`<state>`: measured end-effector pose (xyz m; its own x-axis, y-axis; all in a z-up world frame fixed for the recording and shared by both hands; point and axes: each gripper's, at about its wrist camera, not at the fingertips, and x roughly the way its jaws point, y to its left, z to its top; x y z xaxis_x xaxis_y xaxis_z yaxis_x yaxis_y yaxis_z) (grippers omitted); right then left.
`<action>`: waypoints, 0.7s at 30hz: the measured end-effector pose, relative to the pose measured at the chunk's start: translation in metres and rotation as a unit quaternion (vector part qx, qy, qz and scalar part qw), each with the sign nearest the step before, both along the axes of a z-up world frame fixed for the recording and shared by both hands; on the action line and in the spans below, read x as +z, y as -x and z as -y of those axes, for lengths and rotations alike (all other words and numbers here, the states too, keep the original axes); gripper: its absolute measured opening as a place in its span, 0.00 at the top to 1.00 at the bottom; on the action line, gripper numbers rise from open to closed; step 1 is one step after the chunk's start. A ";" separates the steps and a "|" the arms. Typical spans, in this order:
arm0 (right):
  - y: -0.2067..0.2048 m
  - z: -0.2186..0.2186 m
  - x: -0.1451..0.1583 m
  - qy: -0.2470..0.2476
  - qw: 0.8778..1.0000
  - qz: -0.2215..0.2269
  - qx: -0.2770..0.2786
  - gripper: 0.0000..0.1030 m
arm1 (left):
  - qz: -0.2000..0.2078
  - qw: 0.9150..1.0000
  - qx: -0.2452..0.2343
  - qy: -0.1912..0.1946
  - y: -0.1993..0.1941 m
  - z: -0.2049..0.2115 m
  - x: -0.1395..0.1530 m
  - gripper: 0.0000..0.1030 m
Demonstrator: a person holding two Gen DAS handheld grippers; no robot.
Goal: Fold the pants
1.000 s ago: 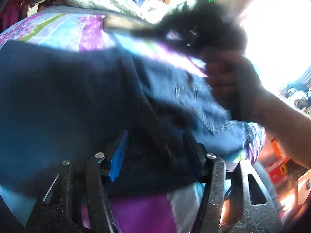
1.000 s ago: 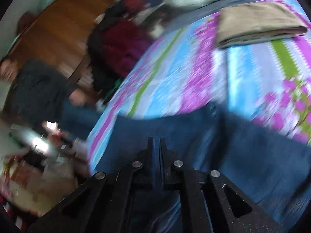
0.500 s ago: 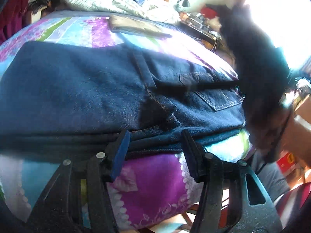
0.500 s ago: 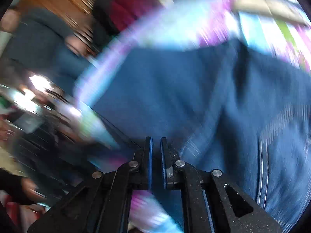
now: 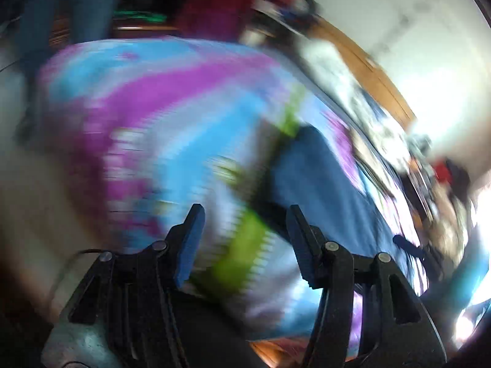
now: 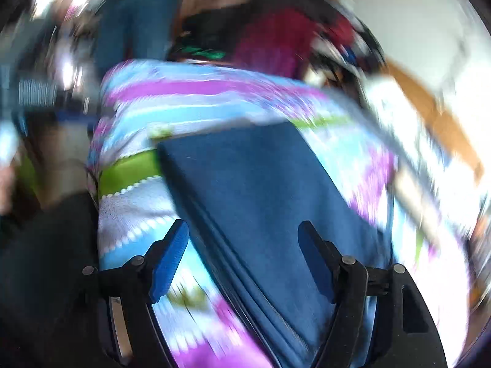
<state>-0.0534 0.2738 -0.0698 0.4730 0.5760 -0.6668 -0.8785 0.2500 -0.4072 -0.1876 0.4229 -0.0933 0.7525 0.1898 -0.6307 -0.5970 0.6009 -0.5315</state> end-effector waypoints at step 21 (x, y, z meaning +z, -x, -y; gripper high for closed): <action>0.066 -0.109 -0.088 0.076 0.974 0.213 0.020 0.37 | -0.118 0.952 -0.278 -0.043 -0.156 -0.090 0.022 0.46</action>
<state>-0.1198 0.3826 -0.1577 0.7053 0.5096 -0.4929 -0.6289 0.1286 -0.7668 -0.0313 0.5132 -0.0712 0.5916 -0.1375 -0.7944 -0.2710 0.8941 -0.3565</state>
